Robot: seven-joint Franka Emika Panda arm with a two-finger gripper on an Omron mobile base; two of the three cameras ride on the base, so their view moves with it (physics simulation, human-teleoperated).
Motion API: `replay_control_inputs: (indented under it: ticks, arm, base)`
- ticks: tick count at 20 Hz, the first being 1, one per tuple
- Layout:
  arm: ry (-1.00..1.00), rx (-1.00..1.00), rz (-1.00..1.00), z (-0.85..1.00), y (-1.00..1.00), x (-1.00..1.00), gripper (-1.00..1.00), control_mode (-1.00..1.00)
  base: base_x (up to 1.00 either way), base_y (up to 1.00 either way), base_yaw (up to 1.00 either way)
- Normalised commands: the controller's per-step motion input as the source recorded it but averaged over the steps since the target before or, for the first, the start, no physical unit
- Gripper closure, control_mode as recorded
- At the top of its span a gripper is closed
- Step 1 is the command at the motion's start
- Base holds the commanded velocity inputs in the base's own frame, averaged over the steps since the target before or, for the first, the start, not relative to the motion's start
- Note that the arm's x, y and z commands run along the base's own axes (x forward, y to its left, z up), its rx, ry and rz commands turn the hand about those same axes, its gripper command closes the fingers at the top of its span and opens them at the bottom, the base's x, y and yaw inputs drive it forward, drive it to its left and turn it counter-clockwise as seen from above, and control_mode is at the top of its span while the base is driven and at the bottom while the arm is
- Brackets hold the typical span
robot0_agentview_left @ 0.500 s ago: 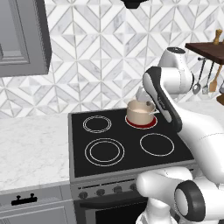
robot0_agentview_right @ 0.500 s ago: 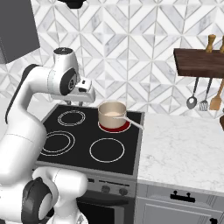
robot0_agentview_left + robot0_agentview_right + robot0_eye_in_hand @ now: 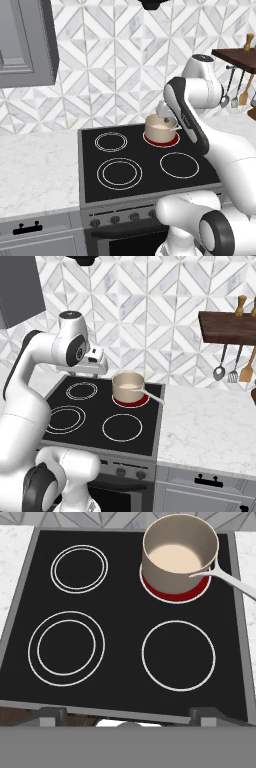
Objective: Turn off the rear right burner of the stove.
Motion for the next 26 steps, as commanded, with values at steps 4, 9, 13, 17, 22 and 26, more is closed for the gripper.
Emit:
replay_control_inputs:
  ticks: [4,9,13,17,22,26]
  arm:
    - [0.00,0.00,0.00,0.00,0.00,0.00,-1.00,1.00]
    - [0.00,0.00,0.00,0.00,0.00,0.00,-1.00,1.00]
    - [0.00,0.00,0.00,0.00,0.00,0.00,-1.00,1.00]
    - [0.00,0.00,0.00,0.00,0.00,0.00,-1.00,1.00]
    - [0.00,0.00,0.00,0.00,0.00,0.00,-1.00,1.00]
    - [0.00,0.00,0.00,0.00,0.00,0.00,-1.00,1.00]
  base:
    - [0.00,-0.04,0.00]
    - [-0.02,-0.26,0.00]
    - [-0.01,-0.31,0.00]
    - [-0.03,-0.32,0.00]
    - [0.00,-0.33,0.00]
    - [-0.03,-0.37,0.00]
